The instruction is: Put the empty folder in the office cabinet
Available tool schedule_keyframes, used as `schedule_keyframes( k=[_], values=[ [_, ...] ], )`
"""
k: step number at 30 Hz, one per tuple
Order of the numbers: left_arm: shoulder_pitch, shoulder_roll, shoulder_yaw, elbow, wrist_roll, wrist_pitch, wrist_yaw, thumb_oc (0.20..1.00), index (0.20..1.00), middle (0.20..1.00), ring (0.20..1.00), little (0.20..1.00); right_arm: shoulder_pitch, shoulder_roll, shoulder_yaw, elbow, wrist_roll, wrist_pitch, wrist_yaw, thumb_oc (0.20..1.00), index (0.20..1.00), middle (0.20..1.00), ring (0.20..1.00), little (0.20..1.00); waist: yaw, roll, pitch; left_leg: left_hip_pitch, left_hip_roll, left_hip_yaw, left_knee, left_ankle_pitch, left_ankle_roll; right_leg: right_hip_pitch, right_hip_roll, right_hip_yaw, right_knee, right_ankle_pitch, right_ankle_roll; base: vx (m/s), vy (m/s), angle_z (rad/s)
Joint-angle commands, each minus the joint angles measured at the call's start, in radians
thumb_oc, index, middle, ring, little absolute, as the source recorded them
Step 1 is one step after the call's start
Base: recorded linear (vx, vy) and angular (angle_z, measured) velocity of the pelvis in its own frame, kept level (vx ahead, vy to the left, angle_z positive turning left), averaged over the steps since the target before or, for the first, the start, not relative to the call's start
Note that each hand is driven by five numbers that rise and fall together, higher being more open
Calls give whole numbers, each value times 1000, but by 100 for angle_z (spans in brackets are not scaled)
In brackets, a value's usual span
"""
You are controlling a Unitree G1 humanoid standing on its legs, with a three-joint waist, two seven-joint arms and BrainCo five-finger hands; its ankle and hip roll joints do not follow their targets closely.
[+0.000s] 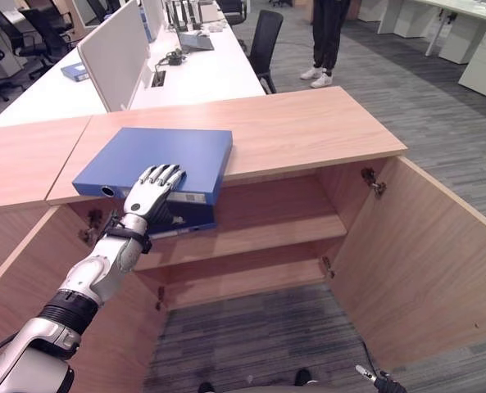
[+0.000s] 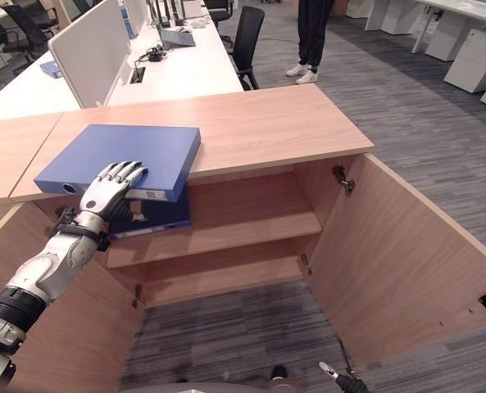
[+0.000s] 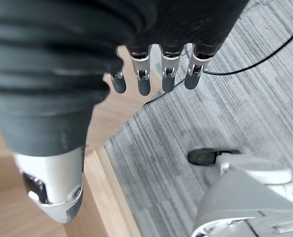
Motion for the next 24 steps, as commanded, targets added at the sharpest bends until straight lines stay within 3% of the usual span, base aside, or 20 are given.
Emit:
schedule_keyframes(
  k=[1, 24],
  values=[
    [-202, 18, 2, 45, 26, 12, 22, 1000, 1000, 1000, 1000, 1000, -74, -9, 2, 18, 46, -10, -4, 1000, 1000, 1000, 1000, 1000, 5, -7, 59, 52, 55, 33, 13, -57, -67, 99, -66, 16, 12, -155, 126, 0, 0, 0],
    [-263, 35, -21, 109, 24, 34, 35, 1000, 1000, 1000, 1000, 1000, -62, -4, 20, 20, 25, -4, 1, 1000, 1000, 1000, 1000, 1000, -9, -14, 45, 64, 55, 48, 12, -59, -66, 97, -70, 26, 11, -152, 130, 1, 2, -2]
  ],
)
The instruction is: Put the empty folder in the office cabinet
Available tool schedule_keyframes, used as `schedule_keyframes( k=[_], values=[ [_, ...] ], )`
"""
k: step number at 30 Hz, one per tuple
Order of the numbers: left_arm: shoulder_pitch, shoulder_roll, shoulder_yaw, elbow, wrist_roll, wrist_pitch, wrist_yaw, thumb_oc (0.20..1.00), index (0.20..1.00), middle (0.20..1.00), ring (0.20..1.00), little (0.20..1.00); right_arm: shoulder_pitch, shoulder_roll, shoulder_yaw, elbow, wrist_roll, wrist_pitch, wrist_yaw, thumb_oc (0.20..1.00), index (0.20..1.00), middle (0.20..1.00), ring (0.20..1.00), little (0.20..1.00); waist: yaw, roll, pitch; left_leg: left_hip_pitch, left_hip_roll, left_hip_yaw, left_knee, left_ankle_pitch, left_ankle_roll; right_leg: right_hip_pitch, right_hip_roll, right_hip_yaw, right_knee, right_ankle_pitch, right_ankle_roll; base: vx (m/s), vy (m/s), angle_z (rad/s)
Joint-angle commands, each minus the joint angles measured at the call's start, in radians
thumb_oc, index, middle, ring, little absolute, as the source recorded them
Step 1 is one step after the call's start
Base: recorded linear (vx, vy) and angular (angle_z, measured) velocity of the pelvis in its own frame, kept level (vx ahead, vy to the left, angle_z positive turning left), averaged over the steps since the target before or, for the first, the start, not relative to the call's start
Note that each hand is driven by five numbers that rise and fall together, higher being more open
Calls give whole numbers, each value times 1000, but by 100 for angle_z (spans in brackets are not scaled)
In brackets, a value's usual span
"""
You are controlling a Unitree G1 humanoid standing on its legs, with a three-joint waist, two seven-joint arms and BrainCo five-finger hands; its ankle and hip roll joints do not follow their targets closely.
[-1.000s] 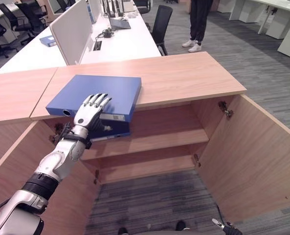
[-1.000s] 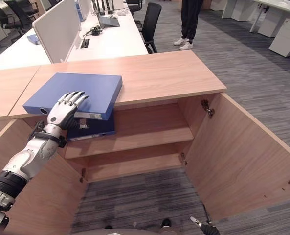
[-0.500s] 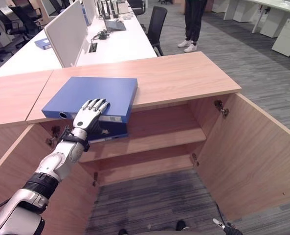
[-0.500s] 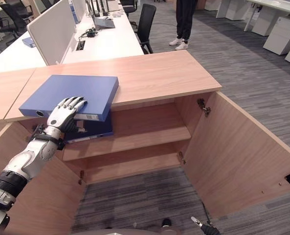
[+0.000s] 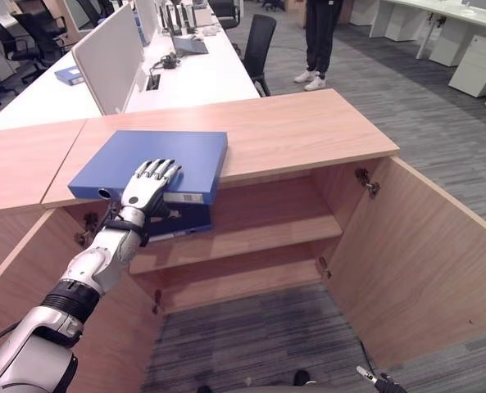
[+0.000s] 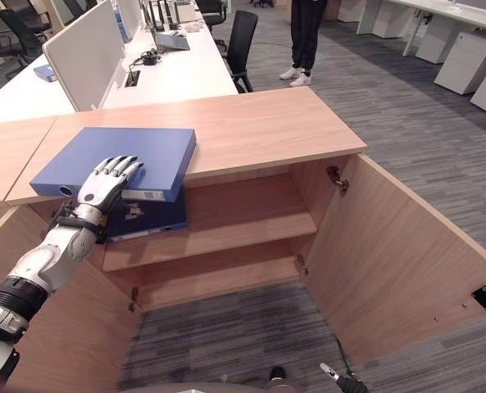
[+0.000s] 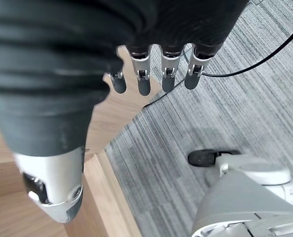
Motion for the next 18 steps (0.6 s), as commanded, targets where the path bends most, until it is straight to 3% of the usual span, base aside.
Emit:
schedule_keyframes(
  k=[1, 18],
  values=[
    [-186, 37, 8, 39, 15, 6, 35, 1000, 1000, 1000, 1000, 1000, -67, -4, 18, 21, 26, -5, 1, 1000, 1000, 1000, 1000, 1000, -8, -1, 52, 48, 56, 31, 13, -57, -69, 98, -71, 4, 11, -156, 127, 0, 0, 0],
    [-208, 25, -14, 107, 5, 24, 38, 1000, 1000, 1000, 1000, 1000, -64, -3, 12, 10, 31, -4, 1, 1000, 1000, 1000, 1000, 1000, -22, -12, 52, 40, 46, 47, 13, -62, -63, 78, -78, 8, 15, -145, 135, 9, 8, -3]
  ],
)
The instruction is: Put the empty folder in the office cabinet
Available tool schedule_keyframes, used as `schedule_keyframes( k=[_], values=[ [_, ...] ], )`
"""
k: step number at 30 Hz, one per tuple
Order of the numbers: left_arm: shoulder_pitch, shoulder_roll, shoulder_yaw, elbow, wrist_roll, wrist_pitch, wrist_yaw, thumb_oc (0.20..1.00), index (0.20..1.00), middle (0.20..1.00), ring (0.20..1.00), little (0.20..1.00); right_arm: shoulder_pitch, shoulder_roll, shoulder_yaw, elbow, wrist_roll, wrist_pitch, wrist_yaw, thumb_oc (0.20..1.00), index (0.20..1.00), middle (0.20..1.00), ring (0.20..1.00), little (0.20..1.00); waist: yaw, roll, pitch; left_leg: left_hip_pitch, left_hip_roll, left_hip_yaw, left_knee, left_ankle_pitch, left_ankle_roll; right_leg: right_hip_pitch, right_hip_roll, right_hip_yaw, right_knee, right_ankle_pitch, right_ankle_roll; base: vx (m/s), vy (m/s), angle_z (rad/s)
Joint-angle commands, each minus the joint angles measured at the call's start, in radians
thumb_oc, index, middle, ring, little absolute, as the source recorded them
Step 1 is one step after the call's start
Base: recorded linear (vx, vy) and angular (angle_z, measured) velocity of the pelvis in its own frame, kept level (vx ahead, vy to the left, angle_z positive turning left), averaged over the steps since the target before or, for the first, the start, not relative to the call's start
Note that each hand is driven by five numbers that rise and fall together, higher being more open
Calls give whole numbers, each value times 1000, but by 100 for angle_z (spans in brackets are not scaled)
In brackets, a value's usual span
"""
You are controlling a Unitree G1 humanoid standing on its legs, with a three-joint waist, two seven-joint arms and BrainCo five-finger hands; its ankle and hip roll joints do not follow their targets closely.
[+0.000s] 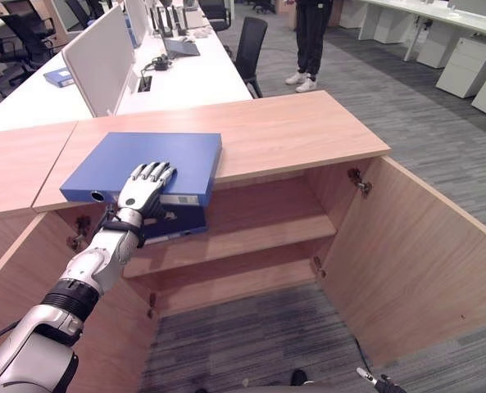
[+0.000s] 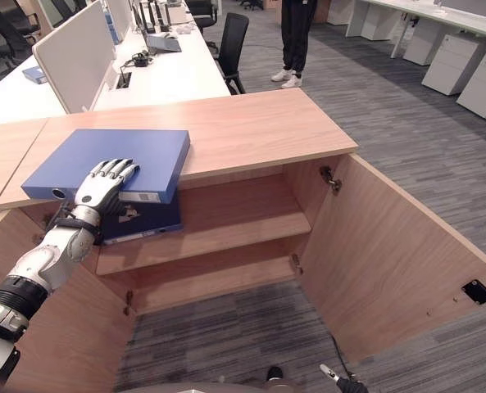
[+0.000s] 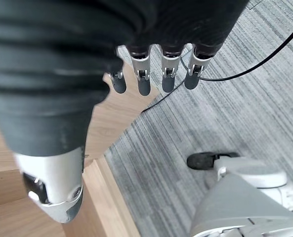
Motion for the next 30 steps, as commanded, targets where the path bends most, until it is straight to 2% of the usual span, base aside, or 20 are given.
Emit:
schedule_keyframes(
  k=[1, 9, 10, 11, 30],
  values=[
    [-200, 24, 5, 59, 3, 15, 28, 1000, 1000, 1000, 1000, 1000, -69, -2, 12, 8, 33, -6, 2, 1000, 1000, 1000, 1000, 1000, -18, -4, 59, 44, 47, 27, 13, -56, -65, 90, -77, -8, 15, -148, 131, 0, 0, 0],
    [-212, 19, -8, 88, -2, 19, 26, 1000, 1000, 1000, 1000, 1000, -73, -2, 13, -2, 51, -10, 2, 1000, 1000, 1000, 1000, 1000, -24, -13, 65, 37, 45, 29, 13, -58, -62, 77, -77, 1, 18, -148, 132, 4, 1, 0],
    [-214, 19, -10, 92, -3, 20, 26, 517, 517, 517, 517, 517, -71, -2, 13, -4, 55, -11, 3, 1000, 1000, 1000, 1000, 1000, -25, -14, 67, 36, 45, 30, 13, -58, -61, 73, -78, 3, 20, -147, 132, 0, 0, 0],
    [-216, 19, -10, 95, -4, 22, 26, 200, 200, 200, 200, 200, -70, -2, 13, -6, 57, -11, 4, 1000, 1000, 1000, 1000, 1000, -26, -15, 68, 36, 45, 30, 13, -59, -60, 71, -78, 5, 21, -147, 132, 0, 0, 0],
    [-185, -12, 32, 43, -33, 18, 35, 200, 200, 200, 200, 200, -61, 13, 9, 2, 78, -11, -1, 1000, 1000, 1000, 1000, 1000, -20, -19, 62, 59, 37, 31, 13, -72, -54, 96, -82, 7, 19, -157, 129, 5, 2, 0]
  ],
)
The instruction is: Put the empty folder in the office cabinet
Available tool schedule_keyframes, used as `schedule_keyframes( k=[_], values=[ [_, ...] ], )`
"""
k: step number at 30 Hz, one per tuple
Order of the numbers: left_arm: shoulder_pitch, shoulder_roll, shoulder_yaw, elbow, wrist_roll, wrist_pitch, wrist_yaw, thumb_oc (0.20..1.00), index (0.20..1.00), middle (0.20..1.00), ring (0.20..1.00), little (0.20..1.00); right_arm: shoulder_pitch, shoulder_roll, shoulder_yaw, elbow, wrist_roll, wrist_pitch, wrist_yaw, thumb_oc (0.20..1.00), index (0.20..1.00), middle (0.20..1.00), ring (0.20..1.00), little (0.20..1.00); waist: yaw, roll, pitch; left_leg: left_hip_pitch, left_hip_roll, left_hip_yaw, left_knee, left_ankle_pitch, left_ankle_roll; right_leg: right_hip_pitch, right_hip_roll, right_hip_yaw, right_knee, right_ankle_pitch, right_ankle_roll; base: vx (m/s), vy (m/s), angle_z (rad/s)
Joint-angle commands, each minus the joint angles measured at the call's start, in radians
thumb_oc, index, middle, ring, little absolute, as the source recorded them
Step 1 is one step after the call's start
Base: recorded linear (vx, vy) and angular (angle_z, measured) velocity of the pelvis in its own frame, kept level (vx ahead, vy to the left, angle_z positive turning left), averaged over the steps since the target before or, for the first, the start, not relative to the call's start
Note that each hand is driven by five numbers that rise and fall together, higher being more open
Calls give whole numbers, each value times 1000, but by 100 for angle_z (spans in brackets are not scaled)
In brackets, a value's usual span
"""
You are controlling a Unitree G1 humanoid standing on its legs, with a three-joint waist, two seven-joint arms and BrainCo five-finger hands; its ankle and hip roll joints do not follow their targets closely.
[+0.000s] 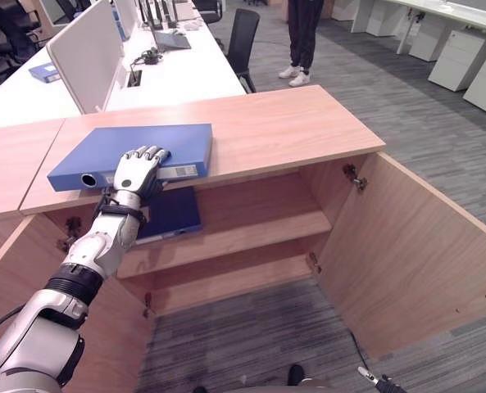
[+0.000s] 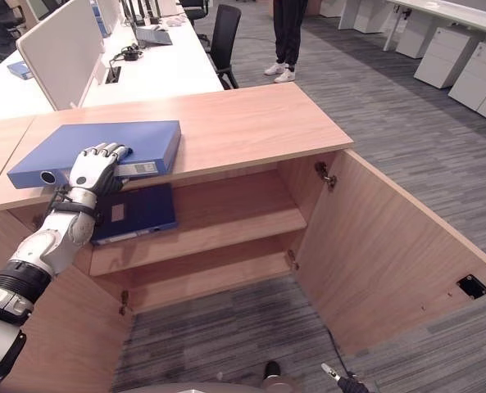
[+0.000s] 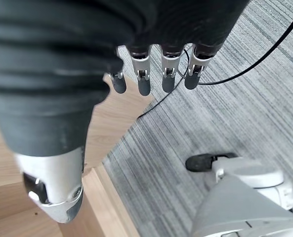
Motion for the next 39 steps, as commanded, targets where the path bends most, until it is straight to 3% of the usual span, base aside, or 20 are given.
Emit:
schedule_keyframes(
  k=[1, 11, 24, 32, 35, 39],
  values=[
    [-92, 16, 15, 5, -30, -10, -24, 200, 200, 200, 200, 200, -66, 12, 9, 6, 38, -11, -1, 1000, 1000, 1000, 1000, 1000, -1, -11, 62, 71, 38, 17, 13, -74, -51, 117, -81, -2, 19, -160, 127, 0, 0, 0],
    [-147, 55, 108, -206, -88, -34, 11, 200, 200, 200, 200, 200, -85, 21, 10, 3, 33, -3, 6, 1000, 1000, 1000, 1000, 1000, 21, -3, 57, 65, 34, -3, 13, -70, -51, 127, -85, -22, 20, -164, 125, -10, -5, 3],
    [-129, 55, 350, -539, -312, -135, 34, 200, 200, 200, 200, 200, -102, 50, 30, -13, 33, 1, 40, 1000, 1000, 1000, 1000, 1000, 61, 14, 36, 52, 25, -42, 13, -64, -49, 140, -98, -54, 20, -166, 120, -17, -12, 8],
    [-24, -5, 450, -686, -608, -234, -38, 200, 200, 200, 200, 200, -112, 59, 62, -98, 39, -7, 65, 1000, 1000, 1000, 1000, 1000, 84, 21, 29, 47, 19, -59, 13, -60, -46, 149, -105, -68, 21, -164, 116, -20, -7, 7],
    [61, -56, 475, -759, -820, -285, -127, 200, 200, 200, 200, 200, -127, 58, 77, -159, 41, -9, 77, 1000, 1000, 1000, 1000, 1000, 98, 23, 26, 45, 16, -70, 13, -60, -44, 153, -108, -75, 20, -164, 114, -23, 2, 7],
    [145, -90, 478, -810, -1042, -297, -245, 200, 200, 200, 200, 200, -143, 48, 92, -195, 24, -8, 82, 1000, 1000, 1000, 1000, 1000, 111, 26, 26, 44, 14, -78, 13, -60, -41, 158, -112, -82, 21, -163, 112, -21, 4, 5]
  ],
)
